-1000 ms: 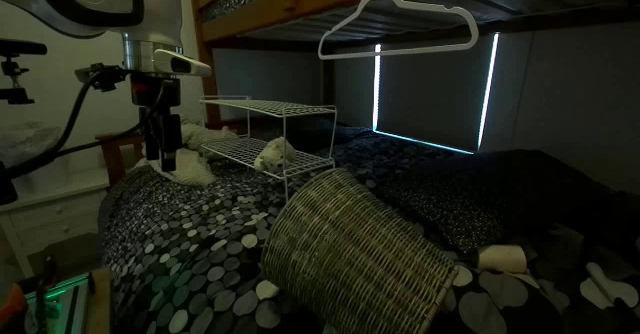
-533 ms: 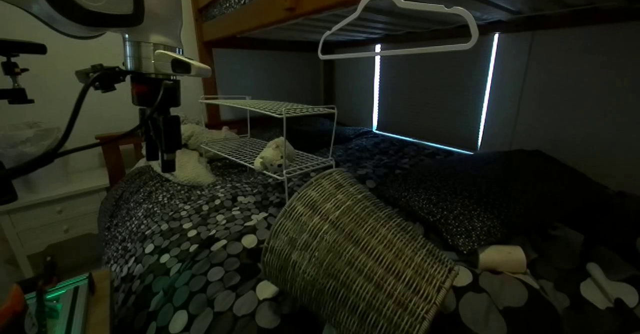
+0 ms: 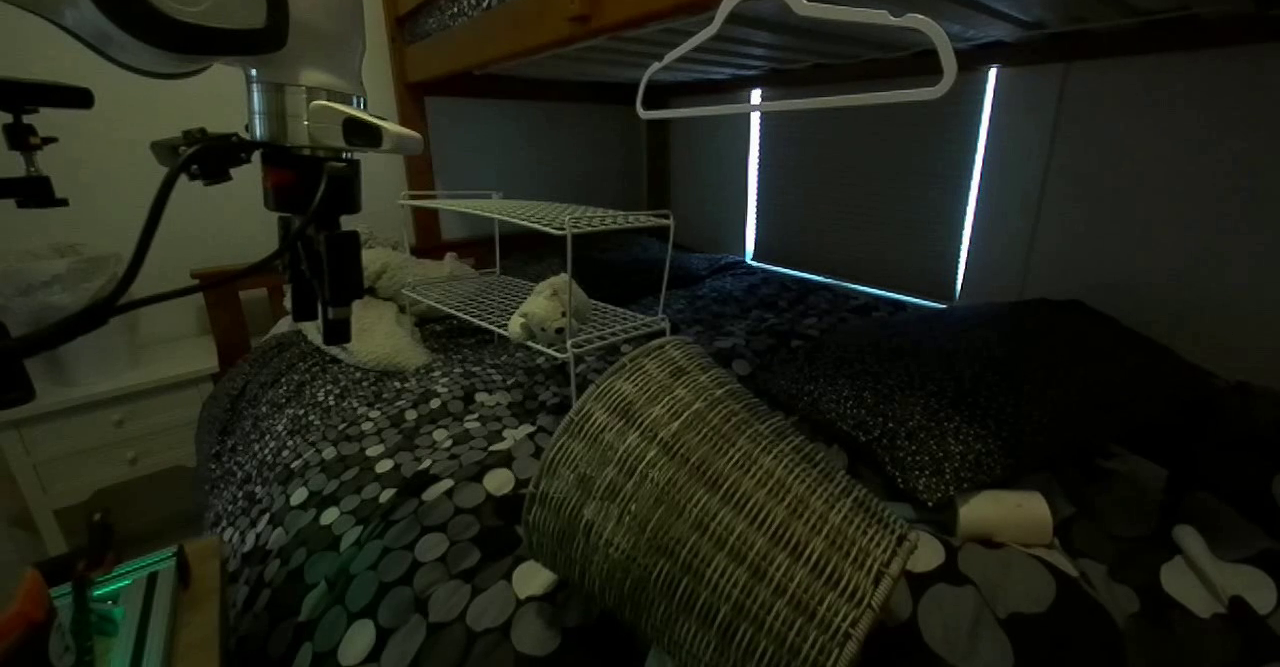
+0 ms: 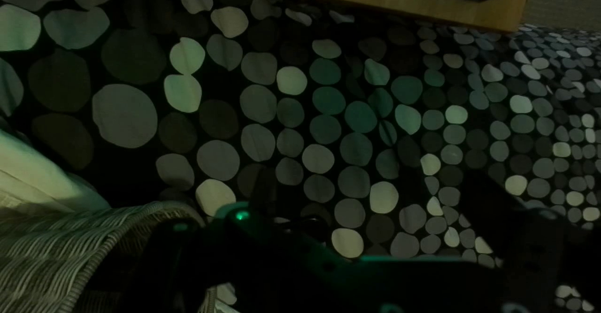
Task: Move the rack slightly to the right
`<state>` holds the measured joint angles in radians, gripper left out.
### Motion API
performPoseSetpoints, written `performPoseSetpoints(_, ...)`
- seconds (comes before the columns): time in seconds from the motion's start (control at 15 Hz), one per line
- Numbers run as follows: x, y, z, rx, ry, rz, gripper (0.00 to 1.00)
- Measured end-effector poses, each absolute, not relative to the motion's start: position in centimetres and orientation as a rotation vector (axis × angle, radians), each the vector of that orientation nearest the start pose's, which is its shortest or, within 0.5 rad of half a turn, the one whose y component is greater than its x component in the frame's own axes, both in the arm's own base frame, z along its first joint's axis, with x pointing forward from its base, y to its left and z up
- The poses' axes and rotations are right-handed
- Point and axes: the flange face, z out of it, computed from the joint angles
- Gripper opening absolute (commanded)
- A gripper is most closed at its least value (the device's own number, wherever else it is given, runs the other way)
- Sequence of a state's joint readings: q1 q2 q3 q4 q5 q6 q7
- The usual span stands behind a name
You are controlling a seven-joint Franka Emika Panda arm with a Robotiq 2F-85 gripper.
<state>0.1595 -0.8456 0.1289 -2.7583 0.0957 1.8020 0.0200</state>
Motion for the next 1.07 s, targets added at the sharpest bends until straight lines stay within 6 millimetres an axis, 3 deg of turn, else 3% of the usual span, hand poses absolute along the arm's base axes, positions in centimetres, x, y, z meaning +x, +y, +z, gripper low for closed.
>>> performPoseSetpoints(0.47, 27.4, 8.5, 43.8, -3.137, -0.286, 0.164, 1.0)
performPoseSetpoints(0.8, 29.6, 8.4, 43.8, -3.136, -0.205, 0.109, 1.0)
performPoseSetpoints(1.07, 31.9, 9.4, 45.0, -3.136, -0.216, 0.052, 1.0)
